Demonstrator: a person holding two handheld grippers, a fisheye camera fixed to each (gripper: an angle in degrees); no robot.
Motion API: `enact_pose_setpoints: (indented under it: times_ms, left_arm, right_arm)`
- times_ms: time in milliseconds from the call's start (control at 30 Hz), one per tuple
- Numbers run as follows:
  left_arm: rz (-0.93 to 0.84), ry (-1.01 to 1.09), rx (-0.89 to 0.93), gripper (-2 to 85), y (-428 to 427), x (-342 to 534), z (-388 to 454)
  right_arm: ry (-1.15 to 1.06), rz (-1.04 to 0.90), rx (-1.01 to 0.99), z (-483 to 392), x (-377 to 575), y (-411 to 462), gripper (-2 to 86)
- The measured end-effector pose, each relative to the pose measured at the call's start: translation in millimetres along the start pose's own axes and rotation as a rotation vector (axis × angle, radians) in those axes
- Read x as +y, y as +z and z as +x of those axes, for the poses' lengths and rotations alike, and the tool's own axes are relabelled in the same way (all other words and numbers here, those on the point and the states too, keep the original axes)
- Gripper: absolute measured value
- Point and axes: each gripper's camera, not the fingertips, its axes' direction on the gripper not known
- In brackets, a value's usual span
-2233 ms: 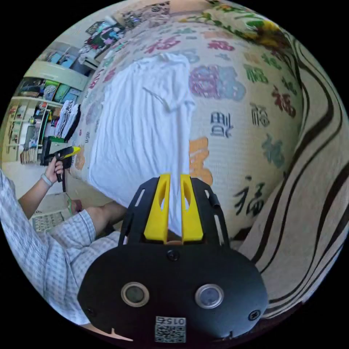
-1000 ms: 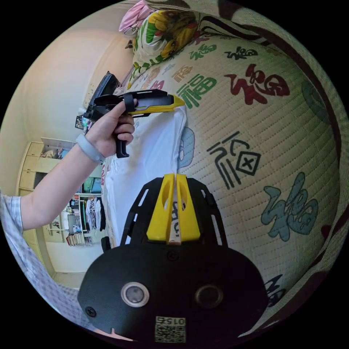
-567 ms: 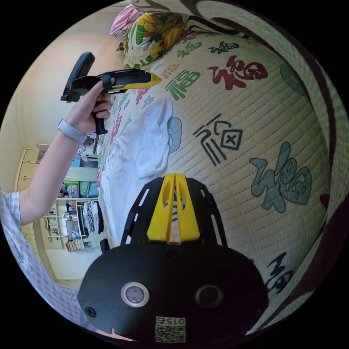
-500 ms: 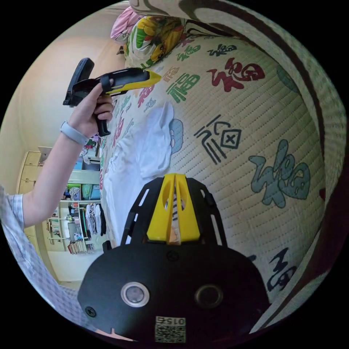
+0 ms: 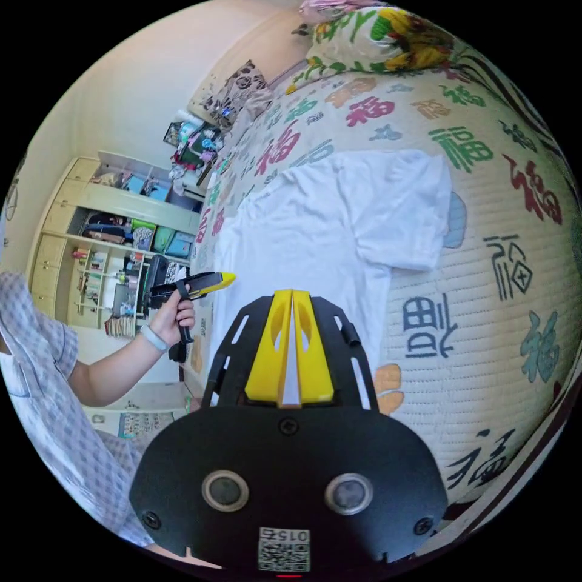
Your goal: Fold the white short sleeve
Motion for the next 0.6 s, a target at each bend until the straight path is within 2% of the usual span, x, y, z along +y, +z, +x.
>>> enact_pose_setpoints:
  times_ms: [100,167,367,467,600]
  left_arm:
    - [0.096,-0.14,-0.062,5.0,-72,17,-60]
    - [0.135,-0.164,-0.046,5.6,-103,21,-85]
    - [0.087,0.062,0.041,7.0,-155,4,-106]
    - [0.09,0.158,0.064,7.5,-179,-1,-111]
    - [0.065,0.219,0.174,7.5,-216,2,-124]
  right_arm:
    - [-0.11,-0.075,-0.039,-49,-35,58,0.1]
    - [-0.167,-0.11,-0.068,-80,-58,96,0.8]
    - [-0.331,-0.259,-0.1,-183,-143,239,6.0]
    - [-0.386,-0.333,-0.005,-225,-179,312,8.0]
    - [-0.412,-0.527,0.16,-259,-213,421,11.1]
